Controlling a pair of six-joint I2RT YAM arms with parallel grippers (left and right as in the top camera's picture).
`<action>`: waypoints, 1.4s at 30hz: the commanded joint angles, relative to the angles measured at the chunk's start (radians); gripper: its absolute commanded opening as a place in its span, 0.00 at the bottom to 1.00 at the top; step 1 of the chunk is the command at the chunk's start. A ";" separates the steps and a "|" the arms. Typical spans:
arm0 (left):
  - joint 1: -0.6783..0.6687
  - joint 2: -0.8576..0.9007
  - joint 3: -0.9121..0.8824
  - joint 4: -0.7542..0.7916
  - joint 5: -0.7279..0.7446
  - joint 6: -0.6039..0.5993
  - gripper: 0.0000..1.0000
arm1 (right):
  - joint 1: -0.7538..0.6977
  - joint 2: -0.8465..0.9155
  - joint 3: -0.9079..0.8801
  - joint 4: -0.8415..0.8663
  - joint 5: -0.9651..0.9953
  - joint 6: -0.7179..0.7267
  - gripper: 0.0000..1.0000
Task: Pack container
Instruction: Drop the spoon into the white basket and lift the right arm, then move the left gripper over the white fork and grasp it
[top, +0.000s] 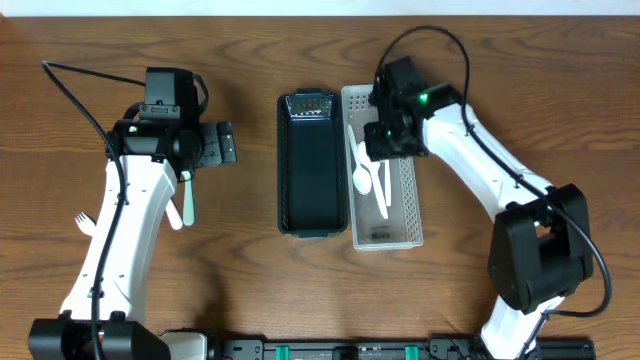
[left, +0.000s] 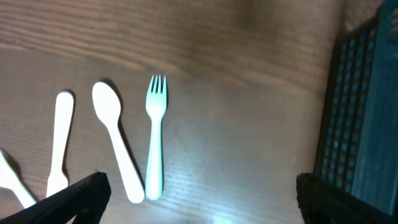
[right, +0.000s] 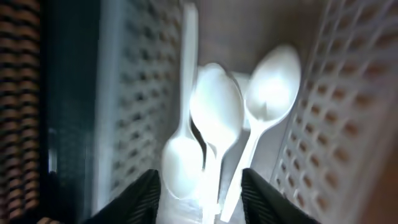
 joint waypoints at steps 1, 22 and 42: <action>0.029 -0.029 0.088 -0.047 -0.013 0.029 0.98 | -0.053 -0.105 0.145 -0.030 0.004 -0.056 0.48; 0.192 0.321 0.134 -0.049 0.009 0.051 0.99 | -0.538 -0.245 0.280 -0.244 0.019 -0.084 0.68; 0.194 0.433 -0.041 0.224 0.100 0.112 0.94 | -0.542 -0.245 0.280 -0.244 0.094 -0.096 0.69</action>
